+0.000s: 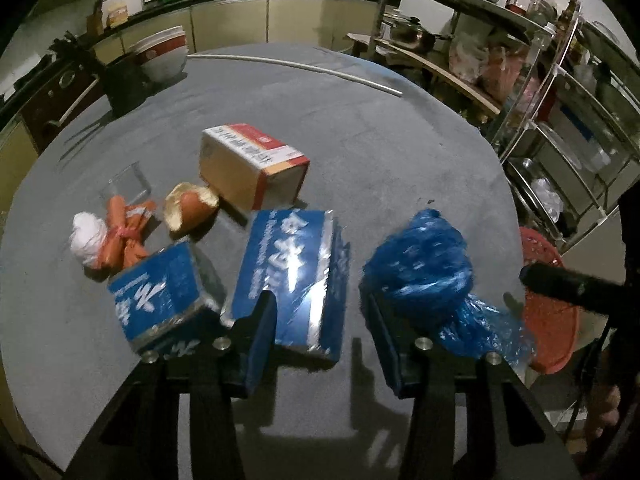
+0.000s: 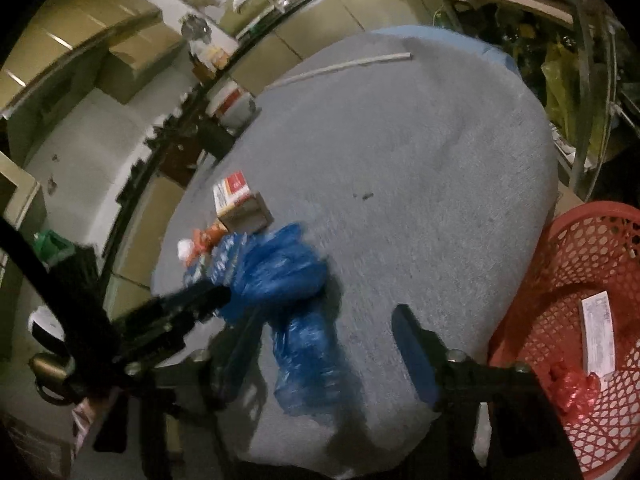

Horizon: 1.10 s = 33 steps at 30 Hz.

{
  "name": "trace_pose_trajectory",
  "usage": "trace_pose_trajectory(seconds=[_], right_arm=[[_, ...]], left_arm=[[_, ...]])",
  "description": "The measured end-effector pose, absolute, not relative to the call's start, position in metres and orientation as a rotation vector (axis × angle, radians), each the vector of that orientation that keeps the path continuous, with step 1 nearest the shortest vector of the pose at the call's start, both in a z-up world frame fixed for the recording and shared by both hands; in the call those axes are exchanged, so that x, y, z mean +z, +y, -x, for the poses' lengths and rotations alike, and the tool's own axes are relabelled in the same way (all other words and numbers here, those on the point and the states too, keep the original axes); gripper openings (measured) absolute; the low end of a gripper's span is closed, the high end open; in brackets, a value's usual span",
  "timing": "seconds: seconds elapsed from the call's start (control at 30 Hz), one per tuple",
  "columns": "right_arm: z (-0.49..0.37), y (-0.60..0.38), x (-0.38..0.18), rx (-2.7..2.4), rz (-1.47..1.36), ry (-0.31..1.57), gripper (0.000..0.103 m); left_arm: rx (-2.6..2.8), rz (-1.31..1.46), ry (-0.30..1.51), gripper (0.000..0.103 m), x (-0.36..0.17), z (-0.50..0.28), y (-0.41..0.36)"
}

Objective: Collect trash
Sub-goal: 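Move the left tool to the flattened blue toothpaste box while the right tool holds the blue bag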

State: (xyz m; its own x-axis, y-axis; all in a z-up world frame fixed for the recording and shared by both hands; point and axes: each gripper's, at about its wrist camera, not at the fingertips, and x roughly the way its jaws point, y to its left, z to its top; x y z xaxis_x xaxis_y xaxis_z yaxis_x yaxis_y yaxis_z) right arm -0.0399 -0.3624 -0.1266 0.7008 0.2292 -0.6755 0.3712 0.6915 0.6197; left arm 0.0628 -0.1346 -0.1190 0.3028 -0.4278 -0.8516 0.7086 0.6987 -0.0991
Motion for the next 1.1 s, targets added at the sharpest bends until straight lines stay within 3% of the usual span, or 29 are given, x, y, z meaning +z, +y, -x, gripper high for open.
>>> trace_pose_trajectory(seconds=[0.53, 0.67, 1.1], right_arm=[[0.041, -0.350, -0.122, -0.074, -0.767, 0.805, 0.071], [0.040, -0.349, -0.124, -0.074, -0.773, 0.810, 0.072], [0.045, -0.357, -0.127, -0.087, -0.790, 0.813, 0.072]], left_arm=[[-0.679, -0.228, 1.026, 0.049, -0.118, -0.087, -0.073], [-0.738, -0.261, 0.981, 0.066, -0.108, -0.080, -0.090], [-0.864, -0.297, 1.005, 0.071, -0.104, -0.111, -0.143]])
